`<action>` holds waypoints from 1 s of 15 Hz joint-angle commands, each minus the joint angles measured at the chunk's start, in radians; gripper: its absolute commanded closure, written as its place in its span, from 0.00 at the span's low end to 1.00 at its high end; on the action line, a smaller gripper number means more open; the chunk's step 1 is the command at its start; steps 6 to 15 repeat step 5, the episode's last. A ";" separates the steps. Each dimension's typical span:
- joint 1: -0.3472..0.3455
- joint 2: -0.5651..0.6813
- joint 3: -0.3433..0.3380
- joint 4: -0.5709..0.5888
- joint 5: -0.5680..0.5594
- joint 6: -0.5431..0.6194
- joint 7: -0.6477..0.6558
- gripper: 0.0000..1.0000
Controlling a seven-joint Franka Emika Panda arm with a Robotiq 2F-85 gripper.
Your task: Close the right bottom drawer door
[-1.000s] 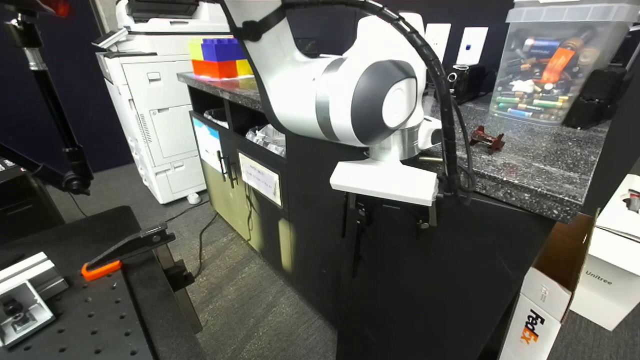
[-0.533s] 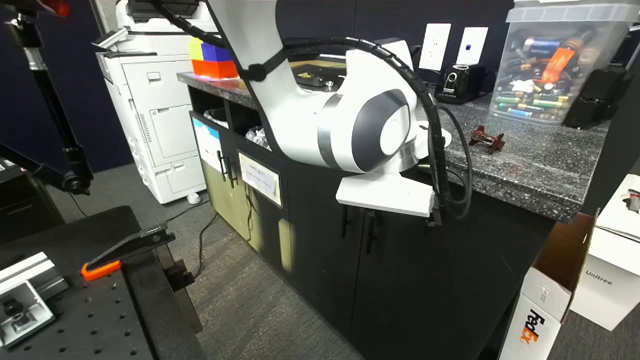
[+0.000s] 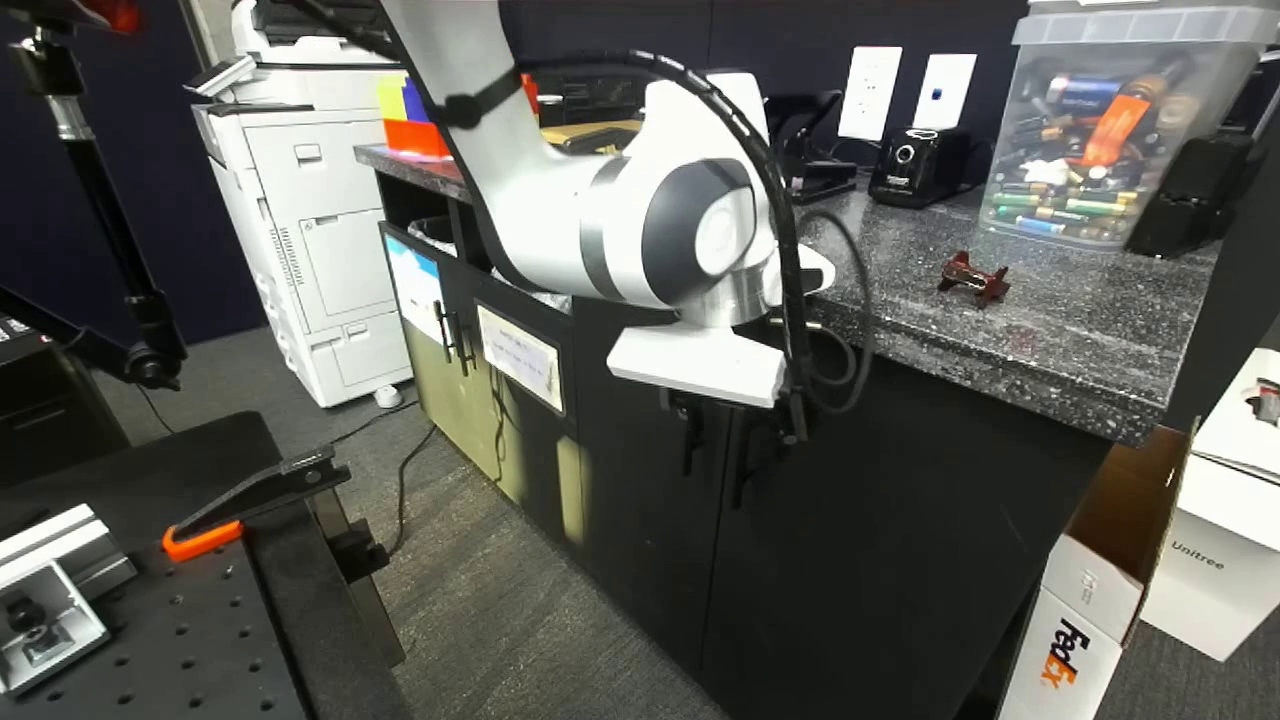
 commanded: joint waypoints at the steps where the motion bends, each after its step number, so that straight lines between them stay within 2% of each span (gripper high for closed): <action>1: -0.120 -0.242 0.165 -0.173 0.068 -0.220 -0.108 0.00; 2: -0.151 -0.285 0.202 -0.177 0.103 -0.303 -0.140 0.00; 3: -0.075 -0.156 0.122 -0.092 0.060 -0.191 -0.069 0.00; 5: -0.111 -0.247 0.165 -0.129 0.090 -0.285 -0.110 0.00; 15: -0.111 -0.247 0.165 -0.129 0.090 -0.285 -0.110 0.00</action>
